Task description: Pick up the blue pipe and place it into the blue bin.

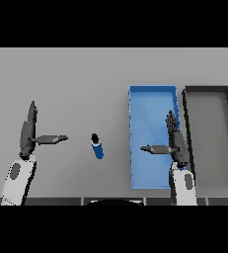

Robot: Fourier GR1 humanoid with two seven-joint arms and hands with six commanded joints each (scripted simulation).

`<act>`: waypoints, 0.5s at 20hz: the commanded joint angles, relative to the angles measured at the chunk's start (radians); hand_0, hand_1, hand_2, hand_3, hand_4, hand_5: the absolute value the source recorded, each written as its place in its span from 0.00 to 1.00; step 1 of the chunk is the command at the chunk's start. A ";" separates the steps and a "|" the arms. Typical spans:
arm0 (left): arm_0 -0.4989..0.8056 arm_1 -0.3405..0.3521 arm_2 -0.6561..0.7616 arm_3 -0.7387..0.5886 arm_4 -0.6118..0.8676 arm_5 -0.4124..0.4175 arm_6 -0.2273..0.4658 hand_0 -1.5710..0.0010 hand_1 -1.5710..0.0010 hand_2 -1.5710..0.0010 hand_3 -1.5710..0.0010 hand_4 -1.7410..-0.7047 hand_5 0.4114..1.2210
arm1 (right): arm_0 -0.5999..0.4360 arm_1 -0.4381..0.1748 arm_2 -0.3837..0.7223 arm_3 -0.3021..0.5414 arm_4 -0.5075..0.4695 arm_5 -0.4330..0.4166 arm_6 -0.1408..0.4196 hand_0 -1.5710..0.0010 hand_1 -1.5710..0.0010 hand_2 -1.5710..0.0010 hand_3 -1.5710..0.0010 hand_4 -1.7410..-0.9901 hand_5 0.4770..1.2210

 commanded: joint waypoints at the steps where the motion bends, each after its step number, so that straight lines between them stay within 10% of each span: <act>1: 0.000 0.000 0.000 0.000 0.000 0.000 -0.005 1.00 1.00 1.00 1.00 0.75 0.22 | 0.000 0.000 0.000 0.000 0.000 -0.001 0.000 1.00 1.00 1.00 1.00 0.71 0.20; 6: -0.001 -0.003 -0.001 0.011 -0.001 -0.005 -0.013 1.00 1.00 1.00 1.00 0.75 0.22 | 0.003 0.000 -0.001 0.002 -0.002 0.001 -0.001 1.00 1.00 1.00 1.00 0.71 0.20; 8: 0.048 0.106 -0.031 0.021 -0.014 -0.167 -0.124 1.00 1.00 1.00 1.00 0.75 0.22 | 0.065 -0.109 0.044 -0.063 0.120 0.016 -0.129 1.00 1.00 1.00 1.00 0.72 0.20; 10: 0.045 0.150 -0.044 0.036 -0.020 -0.237 -0.153 1.00 1.00 1.00 1.00 0.75 0.22 | 0.089 -0.127 0.078 -0.106 0.172 0.017 -0.130 1.00 1.00 1.00 1.00 0.72 0.20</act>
